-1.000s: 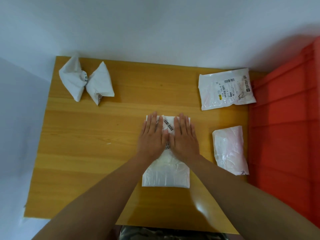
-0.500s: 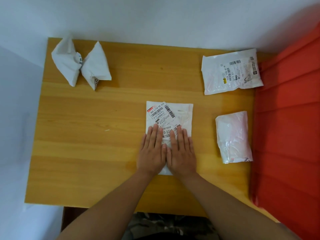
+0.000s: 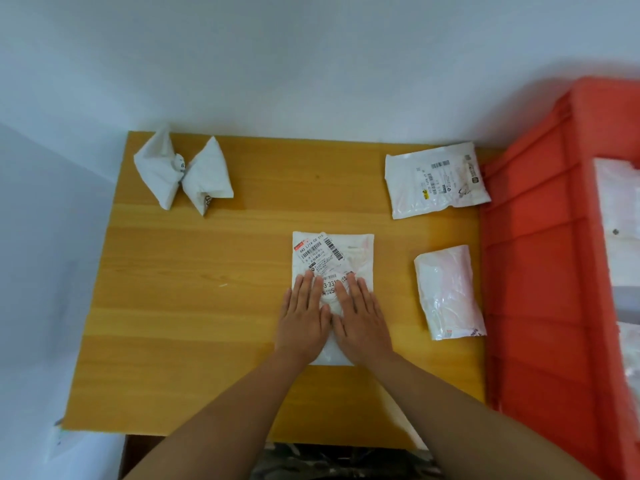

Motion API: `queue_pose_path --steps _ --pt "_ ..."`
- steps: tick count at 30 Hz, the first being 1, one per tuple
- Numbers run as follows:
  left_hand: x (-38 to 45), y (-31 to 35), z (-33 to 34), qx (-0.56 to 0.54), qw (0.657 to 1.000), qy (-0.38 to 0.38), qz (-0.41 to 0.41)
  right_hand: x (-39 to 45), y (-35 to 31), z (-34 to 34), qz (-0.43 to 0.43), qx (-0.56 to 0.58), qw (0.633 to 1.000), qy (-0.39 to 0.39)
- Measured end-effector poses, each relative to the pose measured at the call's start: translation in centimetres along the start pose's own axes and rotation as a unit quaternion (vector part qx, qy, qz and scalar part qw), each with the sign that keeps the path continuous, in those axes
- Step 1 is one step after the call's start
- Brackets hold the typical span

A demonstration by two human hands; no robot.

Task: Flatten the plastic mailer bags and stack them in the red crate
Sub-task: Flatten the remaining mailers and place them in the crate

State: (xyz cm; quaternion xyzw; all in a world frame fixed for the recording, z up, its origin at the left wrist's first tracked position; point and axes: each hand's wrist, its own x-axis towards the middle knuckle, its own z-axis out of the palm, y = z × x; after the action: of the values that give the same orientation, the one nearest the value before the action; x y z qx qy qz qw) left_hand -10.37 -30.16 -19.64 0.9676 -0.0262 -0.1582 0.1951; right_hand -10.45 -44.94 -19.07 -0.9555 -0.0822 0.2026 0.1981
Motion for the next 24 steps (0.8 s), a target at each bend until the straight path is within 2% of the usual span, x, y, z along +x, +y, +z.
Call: queue_pose_path --steps 1,3,5,7,9,11,13,16,18,21,24 --pt "-0.3 0.0 -0.4 -0.027 0.999 0.003 -0.021 -0.4 0.2 -0.3 0.006 0.014 1.0 -0.007" --pt "-0.4 0.8 -2.3 -0.108 0.988 0.034 -0.108 -1.5 0.3 -1.6 0.065 0.037 0.997 0.034" --pt "-0.1 1.7 -4.1 -0.231 0.945 0.032 -0.231 -2.3 0.3 -2.7 0.153 0.099 0.982 0.046" --pt "0.3 2.1 -5.3 -0.324 0.896 0.02 -0.304 -2.8 0.0 -3.2 0.214 0.189 0.958 0.02" --pt "0.8 2.2 -6.2 -0.397 0.848 0.011 -0.35 -2.4 -0.3 -3.7 0.283 0.308 0.908 0.008" --pt "1.0 2.1 -7.2 -0.461 0.803 -0.008 -0.377 -1.8 -0.5 -5.0 0.344 0.446 0.826 0.011" --pt "1.3 2.0 -8.5 -0.504 0.774 -0.023 -0.383 -1.6 -0.6 -6.7 0.365 0.51 0.779 -0.007" --pt "2.1 2.8 -11.5 -0.542 0.767 -0.024 -0.344 -1.2 -0.6 -10.1 0.335 0.54 0.772 0.004" --pt "2.7 4.0 -13.9 -0.56 0.771 -0.029 -0.301 -0.9 -0.9 -13.0 0.299 0.581 0.757 0.021" --pt "3.9 6.2 -18.1 -0.563 0.796 -0.038 -0.221 -1.0 -1.3 -18.2 0.232 0.654 0.719 0.042" --pt "5.1 9.1 -22.0 -0.569 0.808 -0.064 -0.141 -2.1 -1.3 -23.4 0.144 0.679 0.719 0.046"
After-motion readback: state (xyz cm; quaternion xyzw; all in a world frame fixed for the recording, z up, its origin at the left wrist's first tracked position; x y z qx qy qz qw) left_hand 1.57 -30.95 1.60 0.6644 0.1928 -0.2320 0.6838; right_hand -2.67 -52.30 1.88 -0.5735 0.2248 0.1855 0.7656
